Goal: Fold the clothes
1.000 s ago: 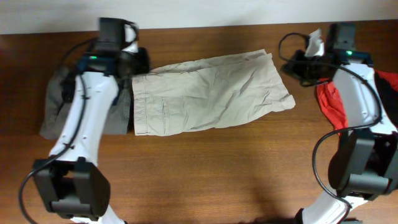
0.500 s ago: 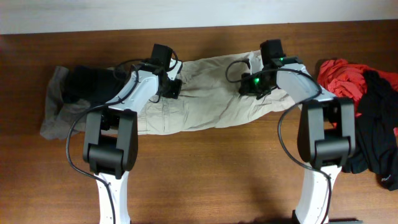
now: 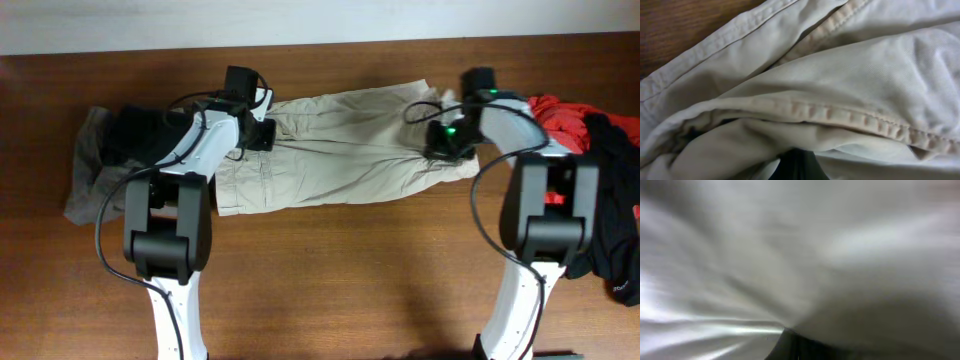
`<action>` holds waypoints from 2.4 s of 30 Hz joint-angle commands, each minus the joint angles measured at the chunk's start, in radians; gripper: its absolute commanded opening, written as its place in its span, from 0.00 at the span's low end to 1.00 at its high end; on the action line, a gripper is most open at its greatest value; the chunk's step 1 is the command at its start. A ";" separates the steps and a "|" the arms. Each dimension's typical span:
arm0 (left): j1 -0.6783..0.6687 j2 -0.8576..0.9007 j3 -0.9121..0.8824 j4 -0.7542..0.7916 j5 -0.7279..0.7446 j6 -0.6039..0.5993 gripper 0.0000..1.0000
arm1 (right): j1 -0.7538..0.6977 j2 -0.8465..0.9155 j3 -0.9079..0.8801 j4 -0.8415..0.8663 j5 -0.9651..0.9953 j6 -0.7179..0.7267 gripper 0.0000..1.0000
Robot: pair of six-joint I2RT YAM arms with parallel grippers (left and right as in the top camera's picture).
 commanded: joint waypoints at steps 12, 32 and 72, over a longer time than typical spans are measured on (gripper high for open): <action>-0.074 0.026 0.417 -0.307 -0.064 0.012 0.10 | -0.097 -0.130 -0.026 -0.095 0.032 -0.006 0.04; -0.146 0.026 0.410 -0.546 -0.065 0.012 0.10 | 0.137 -0.115 -0.027 0.169 -0.111 0.016 0.04; -0.146 -0.133 0.363 -0.399 -0.143 0.013 0.64 | -0.256 -0.312 -0.011 0.151 -0.284 0.098 0.96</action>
